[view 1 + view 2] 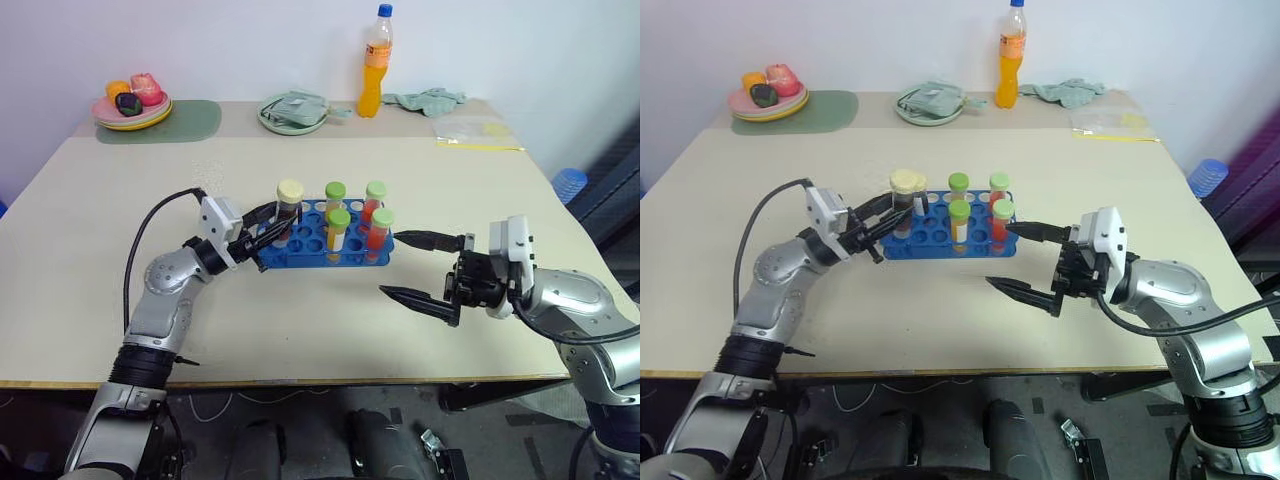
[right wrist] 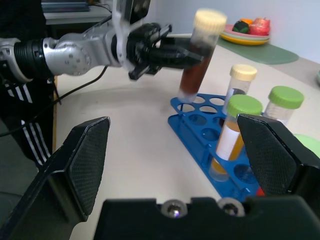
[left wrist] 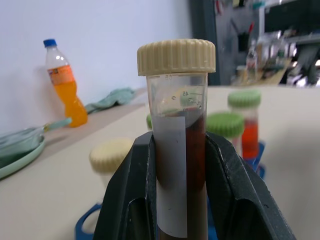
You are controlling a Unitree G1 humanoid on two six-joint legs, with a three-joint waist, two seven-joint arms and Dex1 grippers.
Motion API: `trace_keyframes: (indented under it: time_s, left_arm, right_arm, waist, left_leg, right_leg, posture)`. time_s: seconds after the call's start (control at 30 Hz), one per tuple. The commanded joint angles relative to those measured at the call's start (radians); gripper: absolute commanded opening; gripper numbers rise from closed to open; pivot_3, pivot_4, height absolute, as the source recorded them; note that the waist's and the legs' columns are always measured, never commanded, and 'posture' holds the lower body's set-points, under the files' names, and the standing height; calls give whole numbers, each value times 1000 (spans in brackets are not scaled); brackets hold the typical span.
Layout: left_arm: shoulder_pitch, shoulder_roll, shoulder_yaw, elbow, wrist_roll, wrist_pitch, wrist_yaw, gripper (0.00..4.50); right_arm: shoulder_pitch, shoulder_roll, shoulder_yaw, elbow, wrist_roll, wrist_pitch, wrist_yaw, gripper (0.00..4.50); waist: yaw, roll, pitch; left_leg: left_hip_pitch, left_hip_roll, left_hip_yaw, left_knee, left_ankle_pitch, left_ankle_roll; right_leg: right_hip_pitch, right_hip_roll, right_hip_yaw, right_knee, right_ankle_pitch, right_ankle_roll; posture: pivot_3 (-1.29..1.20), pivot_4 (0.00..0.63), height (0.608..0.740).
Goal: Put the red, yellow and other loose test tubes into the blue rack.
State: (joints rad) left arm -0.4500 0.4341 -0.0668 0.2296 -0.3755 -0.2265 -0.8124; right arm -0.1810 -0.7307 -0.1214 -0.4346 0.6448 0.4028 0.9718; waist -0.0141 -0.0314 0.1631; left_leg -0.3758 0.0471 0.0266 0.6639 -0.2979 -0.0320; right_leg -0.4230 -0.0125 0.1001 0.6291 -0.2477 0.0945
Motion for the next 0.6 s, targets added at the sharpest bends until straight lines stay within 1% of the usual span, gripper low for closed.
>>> trace_keyframes:
  time_s: [0.03, 0.2, 0.4, 0.6]
  left_arm:
    - [-46, -31, -4, 40, 83, -93, 11, 768]
    - [-59, -69, -19, 101, 180, -206, 23, 768]
    - [-49, -101, -29, 145, 219, -322, 20, 768]
    - [-56, -116, -25, 217, 217, -391, 9, 768]
  right_arm:
    - [2, -18, -38, -49, 18, 1, -5, 4500]
    - [4, -27, -48, -53, 26, 10, -5, 4500]
    - [1, -36, -57, -50, 27, 17, -6, 4500]
    - [6, -48, -73, -51, 28, 26, -4, 4500]
  waist:
    - [2, 0, 0]
    - [2, 0, 0]
    - [0, 0, 0]
    - [1, 0, 0]
  left_leg:
    - [0, 0, 0, 0, 0, 0]
    - [0, 0, 0, 0, 0, 1]
    - [0, 0, 0, 0, -1, 1]
    - [0, 0, 0, 0, -1, 1]
  right_leg:
    - [0, 0, 0, 0, 1, 1]
    - [0, 0, 0, 0, 1, 2]
    - [0, 0, 0, 0, 1, 3]
    - [0, 0, 0, 0, 1, 3]
  posture:
    - [0, 150, 740]
    - [0, 150, 740]
    - [0, 150, 740]
    - [0, 150, 740]
